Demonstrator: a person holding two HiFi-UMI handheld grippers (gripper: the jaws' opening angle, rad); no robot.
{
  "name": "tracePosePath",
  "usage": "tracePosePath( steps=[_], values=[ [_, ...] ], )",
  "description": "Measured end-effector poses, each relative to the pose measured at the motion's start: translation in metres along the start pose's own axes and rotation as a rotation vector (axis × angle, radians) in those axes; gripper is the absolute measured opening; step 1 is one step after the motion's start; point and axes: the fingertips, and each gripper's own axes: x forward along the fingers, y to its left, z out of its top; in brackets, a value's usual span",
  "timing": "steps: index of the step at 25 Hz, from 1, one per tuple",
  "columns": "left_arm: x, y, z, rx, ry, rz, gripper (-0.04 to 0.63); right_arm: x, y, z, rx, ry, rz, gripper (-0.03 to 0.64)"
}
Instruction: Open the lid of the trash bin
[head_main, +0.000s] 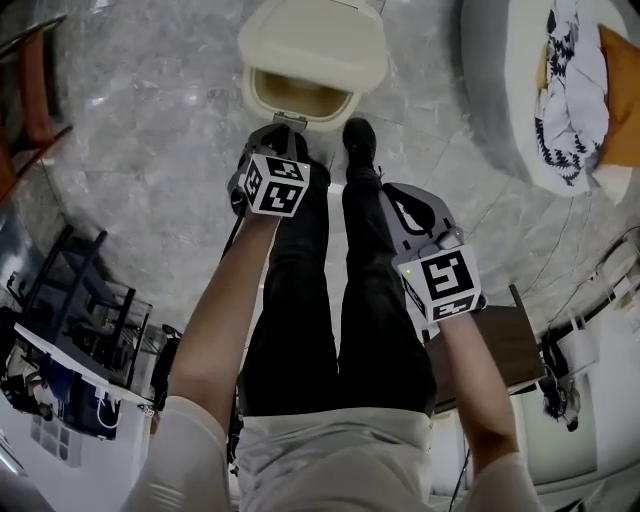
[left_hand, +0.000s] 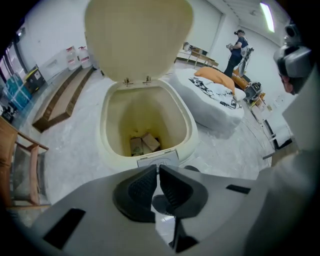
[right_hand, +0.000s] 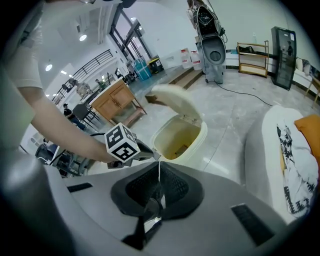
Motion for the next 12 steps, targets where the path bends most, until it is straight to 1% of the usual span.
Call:
tracePosePath(
  steps=[3, 8, 12],
  values=[
    [-0.001, 0.001, 0.001, -0.039, 0.001, -0.009, 0.021, -0.001, 0.005, -0.001, -0.018, 0.008, 0.001, 0.031],
    [-0.002, 0.001, 0.004, -0.081, 0.031, -0.055, 0.021, -0.008, 0.009, 0.003, -0.043, 0.011, -0.009, 0.031],
    [-0.017, 0.005, 0.015, -0.080, -0.003, -0.071, 0.021, -0.016, 0.013, 0.015, -0.063, 0.003, -0.016, 0.031]
  ],
)
